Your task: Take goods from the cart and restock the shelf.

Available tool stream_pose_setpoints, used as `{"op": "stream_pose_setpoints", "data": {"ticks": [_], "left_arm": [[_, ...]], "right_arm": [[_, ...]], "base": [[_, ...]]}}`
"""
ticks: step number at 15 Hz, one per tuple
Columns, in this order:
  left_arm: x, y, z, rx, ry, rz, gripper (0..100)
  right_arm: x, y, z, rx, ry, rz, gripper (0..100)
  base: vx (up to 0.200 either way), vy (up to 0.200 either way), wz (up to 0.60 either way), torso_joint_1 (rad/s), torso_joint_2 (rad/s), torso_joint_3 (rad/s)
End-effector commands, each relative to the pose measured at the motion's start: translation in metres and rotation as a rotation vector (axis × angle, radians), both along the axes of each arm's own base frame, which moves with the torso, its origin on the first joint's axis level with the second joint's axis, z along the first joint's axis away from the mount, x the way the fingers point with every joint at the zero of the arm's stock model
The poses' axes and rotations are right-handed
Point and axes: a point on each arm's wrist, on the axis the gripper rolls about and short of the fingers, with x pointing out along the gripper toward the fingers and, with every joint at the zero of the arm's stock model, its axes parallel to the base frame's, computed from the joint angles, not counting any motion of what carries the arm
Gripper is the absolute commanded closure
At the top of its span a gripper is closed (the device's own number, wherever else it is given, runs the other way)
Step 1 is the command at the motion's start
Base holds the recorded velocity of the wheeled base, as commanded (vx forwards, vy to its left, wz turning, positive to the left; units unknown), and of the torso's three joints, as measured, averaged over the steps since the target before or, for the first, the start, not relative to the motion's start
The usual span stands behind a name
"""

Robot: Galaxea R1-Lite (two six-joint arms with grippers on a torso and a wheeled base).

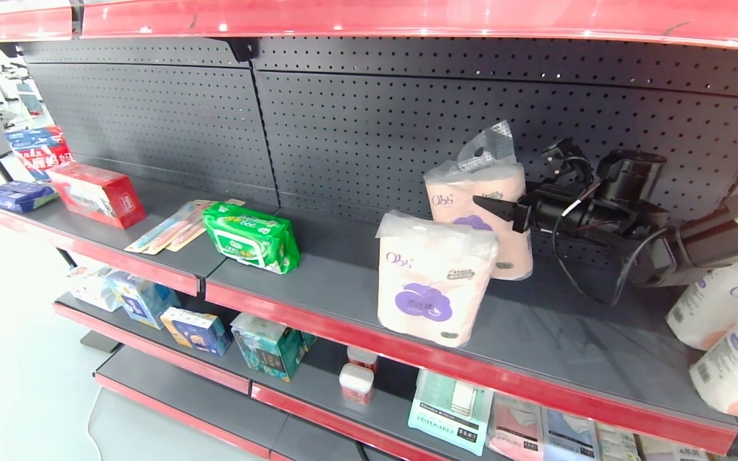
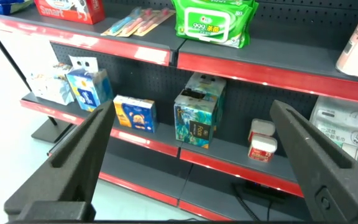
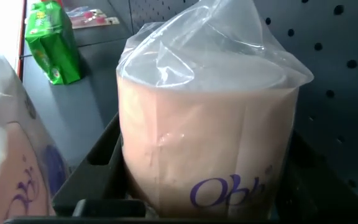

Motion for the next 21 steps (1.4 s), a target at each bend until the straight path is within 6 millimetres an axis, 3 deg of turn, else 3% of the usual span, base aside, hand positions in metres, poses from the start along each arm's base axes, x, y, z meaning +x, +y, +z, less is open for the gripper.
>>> {"op": "stream_pose_setpoints", "data": {"ticks": [1,9,13,21], "left_arm": [[0.000,0.000,0.000,0.000,-0.002,0.001,0],[0.000,0.000,0.000,0.000,-0.001,0.001,0],[0.000,0.000,0.000,0.000,-0.001,0.001,0],[0.000,0.000,0.000,0.000,-0.001,-0.001,0]], "right_arm": [[0.008,0.008,-0.006,0.004,0.002,0.018,100],[0.018,0.017,-0.019,0.003,0.016,0.073,100],[0.020,0.030,-0.013,0.020,0.003,0.104,100],[0.023,0.037,-0.001,0.053,-0.016,0.118,100]], "base": [[0.000,0.000,0.00,0.000,0.00,0.000],[0.000,0.000,0.00,0.000,0.00,0.000],[0.000,0.000,0.00,0.000,0.00,0.000],[0.000,0.000,0.00,0.000,0.00,0.000]]}}
